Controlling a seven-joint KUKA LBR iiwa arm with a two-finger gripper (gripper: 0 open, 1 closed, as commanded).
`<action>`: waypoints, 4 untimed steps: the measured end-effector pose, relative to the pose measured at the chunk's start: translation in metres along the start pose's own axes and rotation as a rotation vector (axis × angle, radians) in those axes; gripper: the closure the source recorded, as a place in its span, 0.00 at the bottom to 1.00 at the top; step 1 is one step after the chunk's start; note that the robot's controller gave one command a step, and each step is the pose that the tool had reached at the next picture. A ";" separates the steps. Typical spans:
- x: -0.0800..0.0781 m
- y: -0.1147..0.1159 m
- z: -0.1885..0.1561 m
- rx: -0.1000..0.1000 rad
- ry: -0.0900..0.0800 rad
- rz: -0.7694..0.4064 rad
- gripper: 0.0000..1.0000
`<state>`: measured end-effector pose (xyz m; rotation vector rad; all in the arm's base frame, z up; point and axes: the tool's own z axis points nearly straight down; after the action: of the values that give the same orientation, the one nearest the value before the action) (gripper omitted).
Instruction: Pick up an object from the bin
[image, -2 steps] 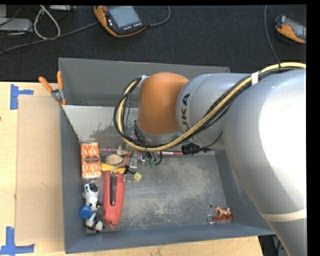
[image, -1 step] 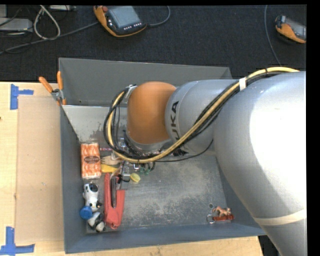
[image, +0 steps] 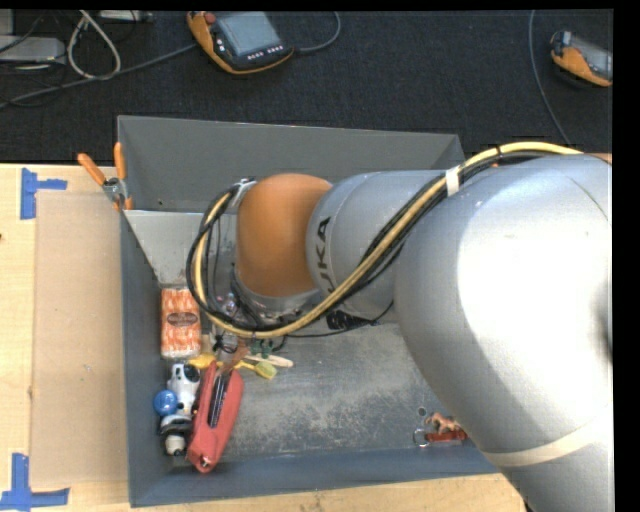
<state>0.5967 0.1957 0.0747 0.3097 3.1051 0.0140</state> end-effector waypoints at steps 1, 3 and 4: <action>0.000 0.000 0.000 0.000 0.000 0.000 1.00; 0.000 -0.001 -0.012 0.002 0.003 0.000 1.00; 0.000 -0.001 -0.029 0.002 0.004 0.001 1.00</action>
Offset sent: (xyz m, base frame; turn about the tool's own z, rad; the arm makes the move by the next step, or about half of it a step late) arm 0.0000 0.0000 0.0066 0.0000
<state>0.5954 0.1944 0.1034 0.3116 3.1088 0.0117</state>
